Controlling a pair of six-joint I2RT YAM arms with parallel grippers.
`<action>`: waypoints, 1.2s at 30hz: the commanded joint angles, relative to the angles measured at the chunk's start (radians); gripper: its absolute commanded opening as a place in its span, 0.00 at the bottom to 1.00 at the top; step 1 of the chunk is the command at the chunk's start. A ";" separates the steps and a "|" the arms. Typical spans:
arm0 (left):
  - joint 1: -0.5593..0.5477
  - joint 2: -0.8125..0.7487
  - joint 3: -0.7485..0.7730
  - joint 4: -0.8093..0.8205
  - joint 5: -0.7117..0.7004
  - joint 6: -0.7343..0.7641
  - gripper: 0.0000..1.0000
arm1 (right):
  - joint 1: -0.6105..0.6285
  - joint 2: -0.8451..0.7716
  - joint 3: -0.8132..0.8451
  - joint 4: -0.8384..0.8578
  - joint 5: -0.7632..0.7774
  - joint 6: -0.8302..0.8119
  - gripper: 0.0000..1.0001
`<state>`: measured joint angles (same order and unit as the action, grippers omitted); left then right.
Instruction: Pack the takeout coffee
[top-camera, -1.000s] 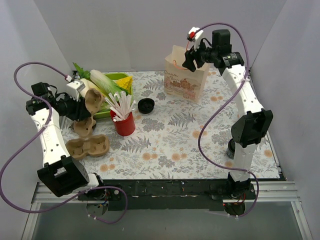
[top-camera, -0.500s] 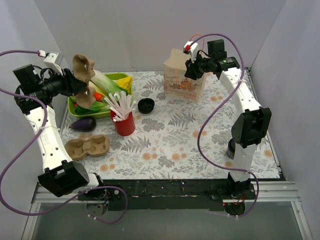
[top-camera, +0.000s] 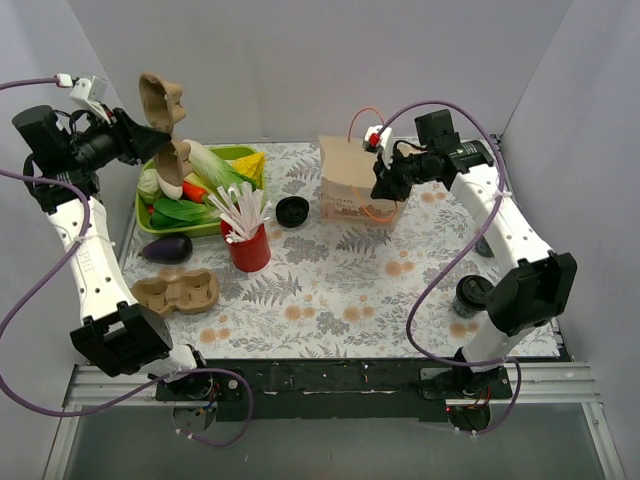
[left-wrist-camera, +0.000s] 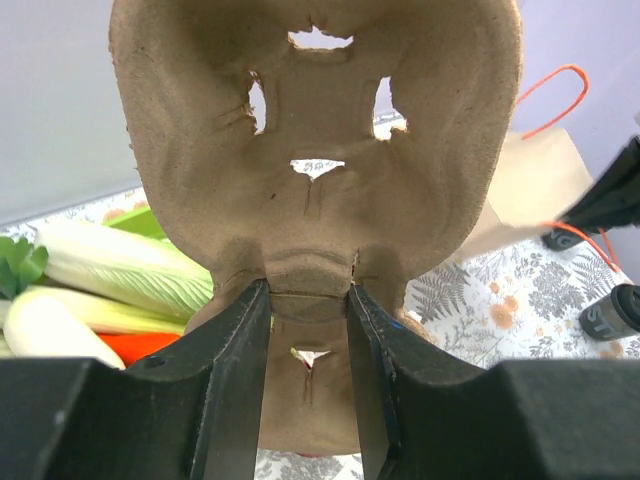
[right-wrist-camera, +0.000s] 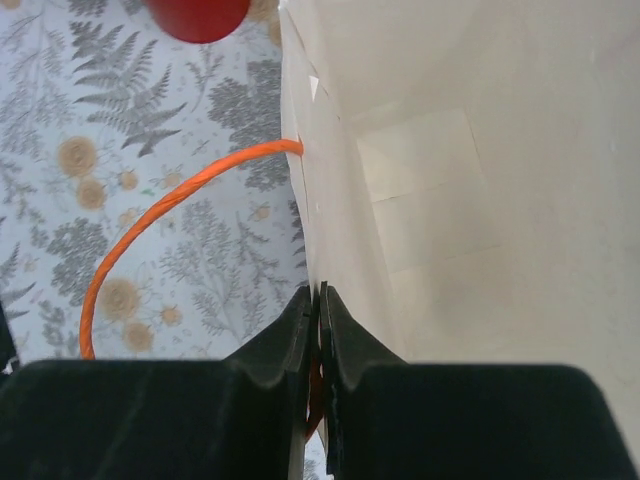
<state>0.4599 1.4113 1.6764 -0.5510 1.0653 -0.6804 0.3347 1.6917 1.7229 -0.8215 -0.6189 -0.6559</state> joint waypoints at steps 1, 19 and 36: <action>-0.006 0.035 0.080 0.120 0.045 -0.087 0.00 | 0.068 -0.124 -0.058 -0.126 -0.062 -0.059 0.12; -0.040 0.063 0.057 0.247 0.061 -0.171 0.00 | 0.127 -0.305 -0.028 0.105 0.100 0.090 0.61; -0.047 0.008 -0.021 0.255 0.074 -0.169 0.00 | -0.106 -0.038 0.208 0.254 0.093 0.121 0.58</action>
<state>0.4164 1.4807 1.6619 -0.3092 1.1191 -0.8532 0.2848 1.5936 1.8034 -0.5980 -0.5003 -0.5194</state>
